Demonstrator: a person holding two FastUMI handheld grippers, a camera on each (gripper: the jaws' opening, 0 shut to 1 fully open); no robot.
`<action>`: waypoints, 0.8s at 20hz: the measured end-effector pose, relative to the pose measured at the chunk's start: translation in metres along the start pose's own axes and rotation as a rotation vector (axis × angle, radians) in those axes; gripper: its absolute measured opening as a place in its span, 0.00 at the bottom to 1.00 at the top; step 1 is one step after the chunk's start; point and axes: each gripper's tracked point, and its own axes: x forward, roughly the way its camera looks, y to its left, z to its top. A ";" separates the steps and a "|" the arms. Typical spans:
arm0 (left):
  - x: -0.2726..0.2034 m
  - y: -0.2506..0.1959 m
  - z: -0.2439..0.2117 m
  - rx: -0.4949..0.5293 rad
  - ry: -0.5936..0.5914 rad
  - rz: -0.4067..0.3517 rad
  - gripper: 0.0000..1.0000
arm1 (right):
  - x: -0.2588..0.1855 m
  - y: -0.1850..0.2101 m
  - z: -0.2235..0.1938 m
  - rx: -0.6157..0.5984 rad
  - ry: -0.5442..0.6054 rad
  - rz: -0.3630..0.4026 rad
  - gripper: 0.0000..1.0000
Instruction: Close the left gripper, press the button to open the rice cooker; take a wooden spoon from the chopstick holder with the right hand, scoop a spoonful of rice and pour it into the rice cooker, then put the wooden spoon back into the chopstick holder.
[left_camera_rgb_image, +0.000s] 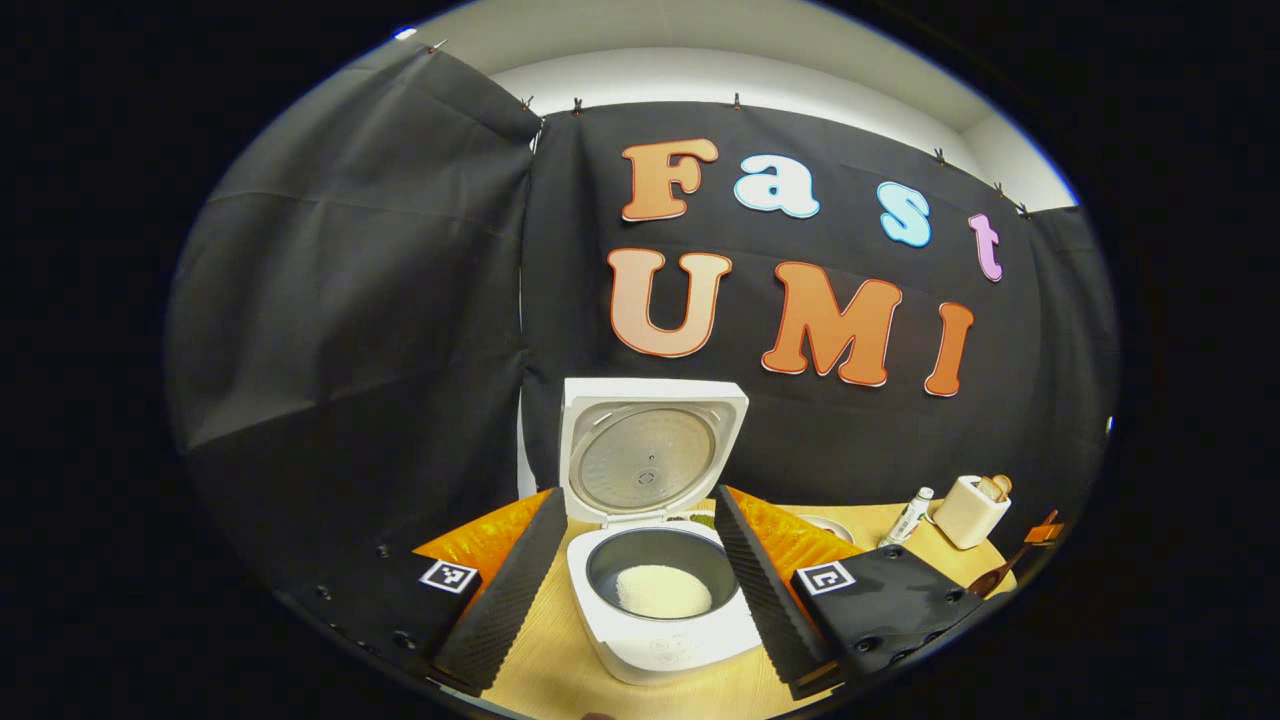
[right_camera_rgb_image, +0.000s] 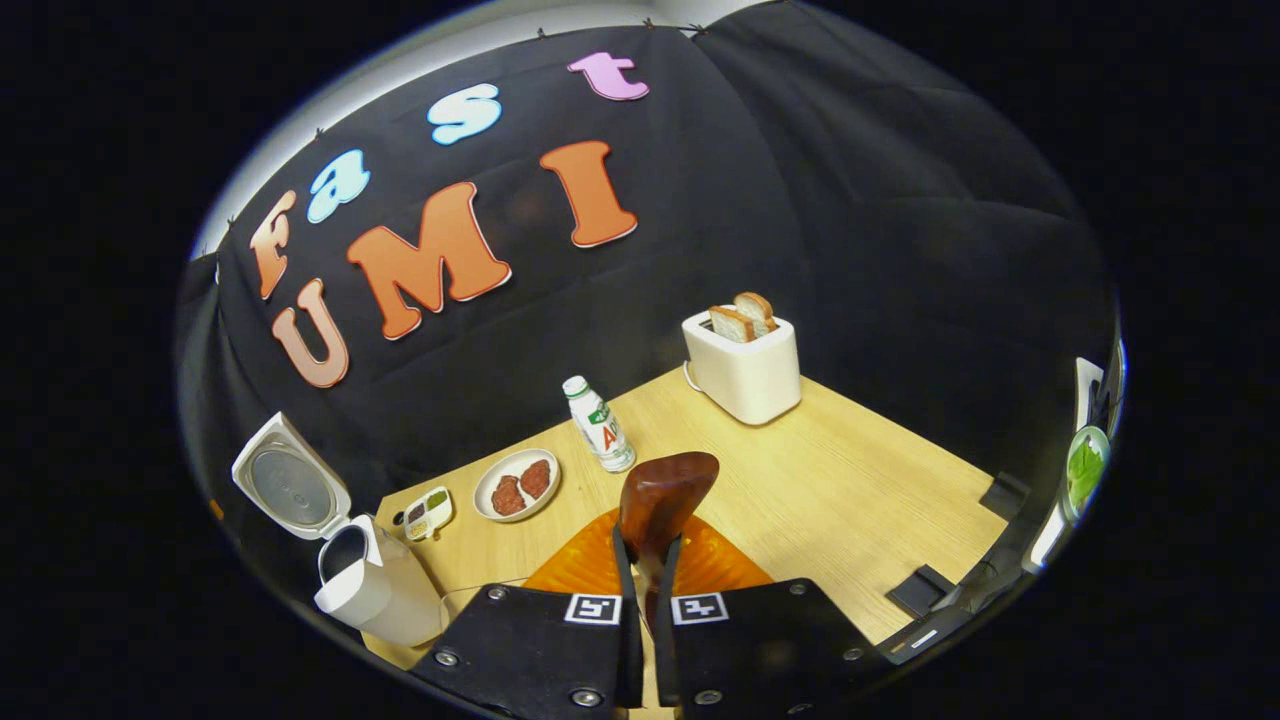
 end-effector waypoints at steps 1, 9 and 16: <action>0.000 0.002 -0.001 -0.005 0.002 -0.007 1.00 | -0.004 0.014 0.003 0.005 -0.007 0.027 0.04; 0.001 0.023 0.006 -0.016 -0.010 -0.020 1.00 | 0.004 0.097 -0.040 -0.119 0.016 0.141 0.04; 0.002 0.038 0.007 0.037 0.003 -0.010 1.00 | 0.032 0.103 -0.096 -0.307 0.047 0.087 0.04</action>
